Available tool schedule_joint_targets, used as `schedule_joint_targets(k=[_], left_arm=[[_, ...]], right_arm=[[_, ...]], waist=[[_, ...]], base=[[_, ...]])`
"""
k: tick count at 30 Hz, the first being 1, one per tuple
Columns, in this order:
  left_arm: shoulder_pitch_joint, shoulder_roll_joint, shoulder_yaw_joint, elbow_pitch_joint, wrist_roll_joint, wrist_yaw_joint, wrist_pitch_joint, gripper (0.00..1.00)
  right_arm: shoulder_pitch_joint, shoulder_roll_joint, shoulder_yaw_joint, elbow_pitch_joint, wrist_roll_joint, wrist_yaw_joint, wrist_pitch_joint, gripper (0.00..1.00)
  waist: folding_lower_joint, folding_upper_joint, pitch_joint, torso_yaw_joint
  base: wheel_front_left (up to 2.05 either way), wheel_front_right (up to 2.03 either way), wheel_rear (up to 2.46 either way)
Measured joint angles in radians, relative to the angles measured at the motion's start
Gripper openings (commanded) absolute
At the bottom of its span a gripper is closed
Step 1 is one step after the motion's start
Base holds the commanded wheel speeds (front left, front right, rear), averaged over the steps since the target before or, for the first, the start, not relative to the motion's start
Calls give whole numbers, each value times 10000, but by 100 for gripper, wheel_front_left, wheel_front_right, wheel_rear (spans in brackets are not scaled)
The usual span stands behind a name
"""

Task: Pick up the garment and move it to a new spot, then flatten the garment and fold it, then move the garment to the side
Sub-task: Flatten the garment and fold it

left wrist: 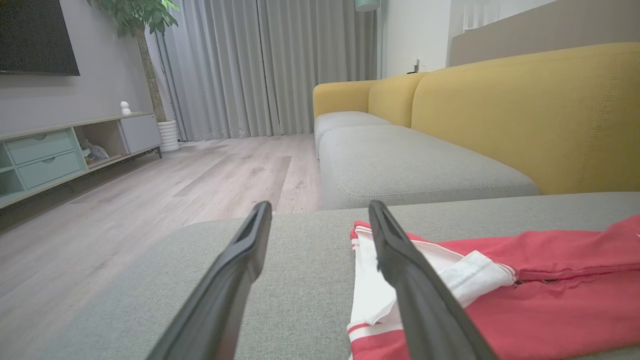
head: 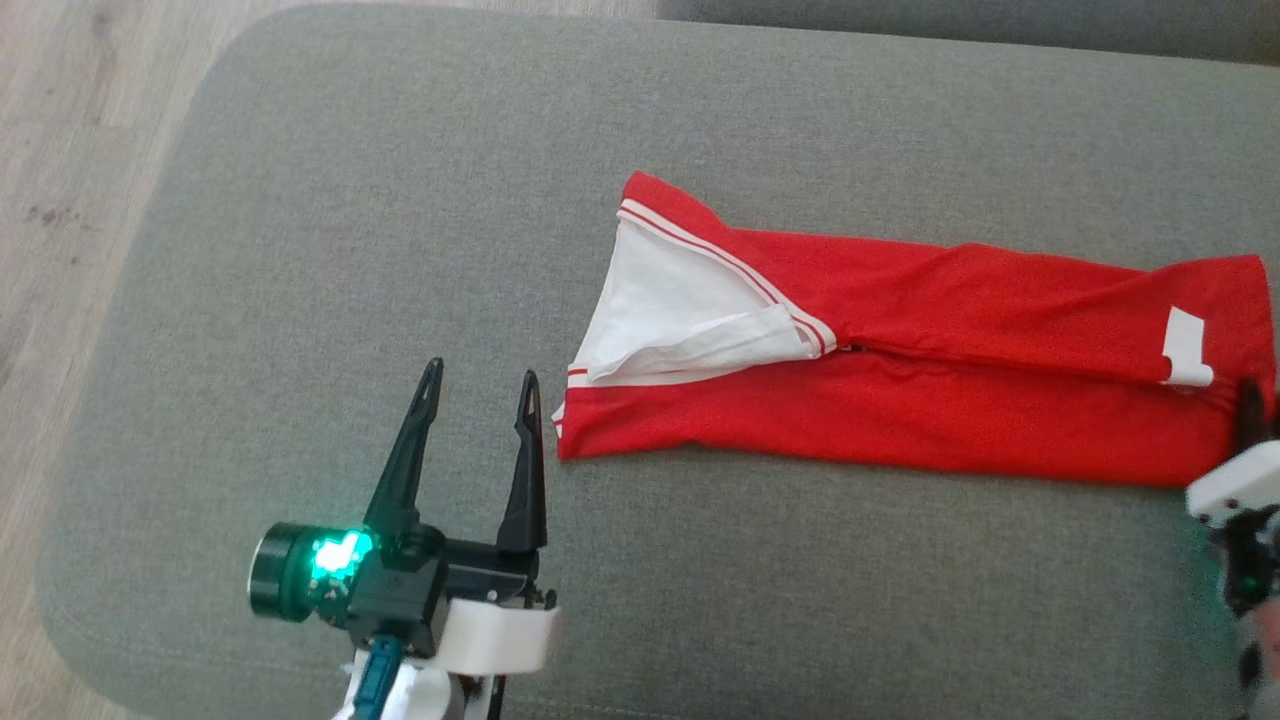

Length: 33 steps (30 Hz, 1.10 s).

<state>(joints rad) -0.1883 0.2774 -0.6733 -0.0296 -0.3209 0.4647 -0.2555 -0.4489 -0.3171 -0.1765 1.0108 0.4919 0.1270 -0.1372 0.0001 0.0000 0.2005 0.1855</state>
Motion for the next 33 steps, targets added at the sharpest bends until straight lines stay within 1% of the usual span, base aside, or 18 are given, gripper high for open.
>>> schedule_joint_targets(k=[4,9,12,17,18,21,24,30,33], left_arm=[[292,-184,403,23,207,-290,0,100],[589,-393,855,113,477,-616,-2,100],[714,-481,1080,117,665,-784,-12,100],[926,-640,1450,148,869,-1024,-12,100],[943,-700,1580,169,951,-1089,-12,100],[945,-773,1689,232,1045,-1254,-12,100],[950,-903,1887,263,1166,-1406,-12,100],[1136,-1118,1979,422,1287,-1678,-12,100],[1185,-1252,2115,539,1354,-1848,-12,100]], right_arm=[[-177,286,58,109,-79,0,-4,0],[-123,244,178,19,6,0,-40,0],[-99,38,205,-196,117,0,-81,0],[-100,-566,121,-729,186,0,-86,0],[-100,-706,138,-1001,205,0,23,0],[-100,-688,339,-1632,314,0,249,0],[-98,-493,713,-2594,462,0,546,0],[54,343,1797,-4991,581,0,1386,0],[299,823,2259,-5825,535,0,1753,0]], waist=[[0,0,-139,-48],[0,0,-346,-241],[0,0,-449,-400],[0,0,-558,-677],[-1,0,-581,-766],[0,0,-623,-862],[-1,0,-675,-912],[-1,0,-798,-836],[-1,0,-849,-665]], base=[[0,0,0],[0,0,0],[0,0,0],[0,0,0],[0,0,0],[0,0,0],[0,0,0],[0,0,0],[0,0,0]])
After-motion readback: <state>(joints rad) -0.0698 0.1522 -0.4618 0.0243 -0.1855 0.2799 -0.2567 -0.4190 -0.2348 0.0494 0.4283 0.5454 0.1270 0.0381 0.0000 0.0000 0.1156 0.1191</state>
